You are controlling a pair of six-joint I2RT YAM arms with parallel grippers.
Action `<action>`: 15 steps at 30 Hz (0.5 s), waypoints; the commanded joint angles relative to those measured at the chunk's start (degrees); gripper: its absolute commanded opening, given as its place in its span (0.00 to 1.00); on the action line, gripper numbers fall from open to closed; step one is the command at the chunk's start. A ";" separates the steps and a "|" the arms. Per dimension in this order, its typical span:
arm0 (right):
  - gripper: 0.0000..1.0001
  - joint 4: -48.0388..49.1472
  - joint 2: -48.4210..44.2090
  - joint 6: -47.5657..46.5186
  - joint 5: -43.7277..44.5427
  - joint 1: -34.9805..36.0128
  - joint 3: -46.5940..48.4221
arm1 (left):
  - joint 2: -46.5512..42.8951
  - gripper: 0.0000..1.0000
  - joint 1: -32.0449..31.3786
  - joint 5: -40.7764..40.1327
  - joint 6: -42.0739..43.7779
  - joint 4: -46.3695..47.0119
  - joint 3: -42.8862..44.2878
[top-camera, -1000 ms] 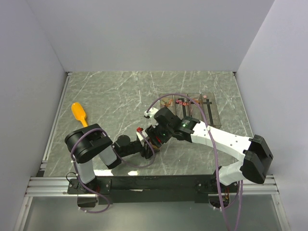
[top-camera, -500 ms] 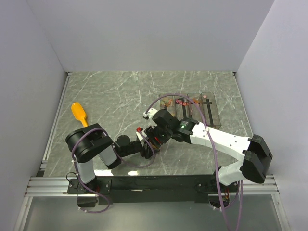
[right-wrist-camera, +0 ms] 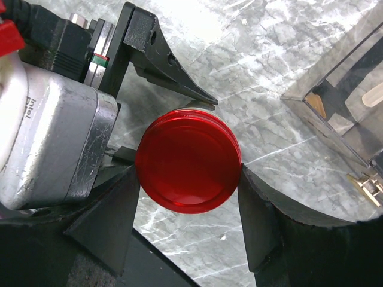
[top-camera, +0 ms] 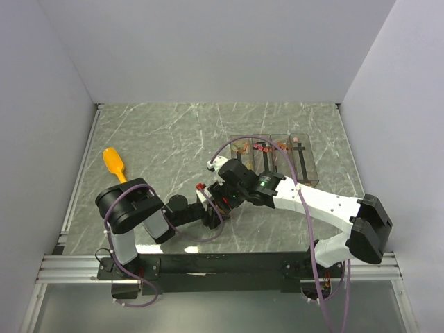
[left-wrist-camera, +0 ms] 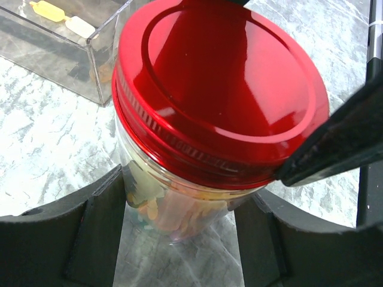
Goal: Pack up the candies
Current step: Screw the bottle lid onto the packing bottle.
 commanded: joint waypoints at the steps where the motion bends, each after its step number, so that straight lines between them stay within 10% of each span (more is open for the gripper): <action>1: 0.43 -0.36 0.90 5.20 3.79 -0.04 3.11 | 1.75 0.44 -0.67 -0.57 4.11 25.88 -0.27; 7: 0.45 -0.89 1.43 6.43 4.84 0.05 3.72 | 1.93 0.45 -0.58 -0.57 4.02 25.88 -0.27; 15: 0.82 -0.88 -0.42 7.83 3.61 -0.04 3.02 | 1.92 0.47 -0.67 -0.75 4.20 25.88 -0.35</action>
